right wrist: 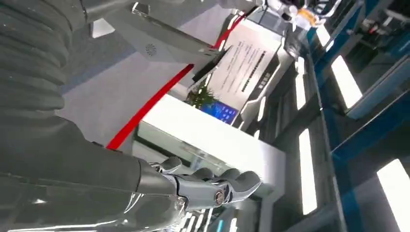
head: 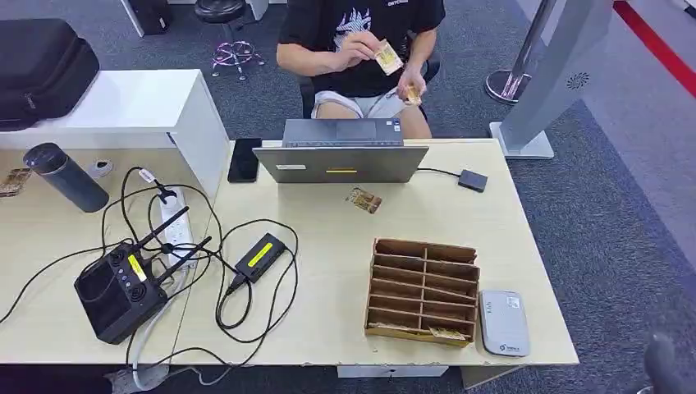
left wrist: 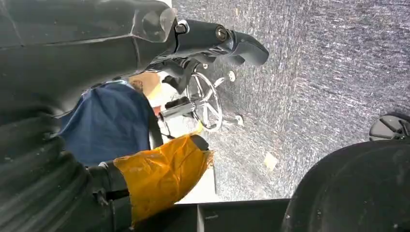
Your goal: Pass the card to the sensor for recognition and then transmit it.
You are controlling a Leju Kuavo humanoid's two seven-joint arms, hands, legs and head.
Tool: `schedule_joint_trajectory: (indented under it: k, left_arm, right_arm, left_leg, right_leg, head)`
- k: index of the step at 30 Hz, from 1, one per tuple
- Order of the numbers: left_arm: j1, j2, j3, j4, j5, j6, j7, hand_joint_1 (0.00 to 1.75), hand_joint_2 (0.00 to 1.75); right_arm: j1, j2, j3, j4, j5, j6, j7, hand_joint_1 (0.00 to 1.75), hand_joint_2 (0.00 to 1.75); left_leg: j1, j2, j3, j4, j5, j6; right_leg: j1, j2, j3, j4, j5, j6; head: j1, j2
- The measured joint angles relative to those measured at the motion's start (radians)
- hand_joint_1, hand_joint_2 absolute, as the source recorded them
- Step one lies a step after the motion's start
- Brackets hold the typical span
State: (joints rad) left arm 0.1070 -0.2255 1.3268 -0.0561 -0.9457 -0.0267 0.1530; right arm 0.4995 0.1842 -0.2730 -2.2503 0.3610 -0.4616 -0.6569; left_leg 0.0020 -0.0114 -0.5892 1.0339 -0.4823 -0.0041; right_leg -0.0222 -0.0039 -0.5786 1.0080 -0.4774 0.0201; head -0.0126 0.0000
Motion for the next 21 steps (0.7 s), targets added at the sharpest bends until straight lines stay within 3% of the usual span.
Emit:
schedule_joint_trajectory:
  k: [10, 21]
  left_arm:
    - [0.002, 0.003, -0.004, 0.0, 0.008, -0.016, 0.0, 0.0, 1.75]
    - [0.008, 0.011, -0.046, 0.0, 0.027, -0.038, 0.0, 0.0, 1.75]
  right_arm:
    - [0.076, -0.111, 0.224, 0.002, 0.207, -0.146, -0.003, 0.0, 1.75]
    - [0.071, -0.216, 0.35, 0.132, 0.449, -0.219, 0.148, 0.0, 1.75]
  left_leg:
    - [0.0, 0.0, 0.0, 0.0, -0.001, 0.0]
    - [0.0, 0.0, 0.0, 0.0, -0.001, 0.0]
  right_leg:
    - [0.0, 0.0, 0.0, 0.0, 0.0, 0.0]
    - [0.0, 0.0, 0.0, 0.0, 0.0, 0.0]
  head:
    - [0.0, 0.0]
    - [0.0, 0.0]
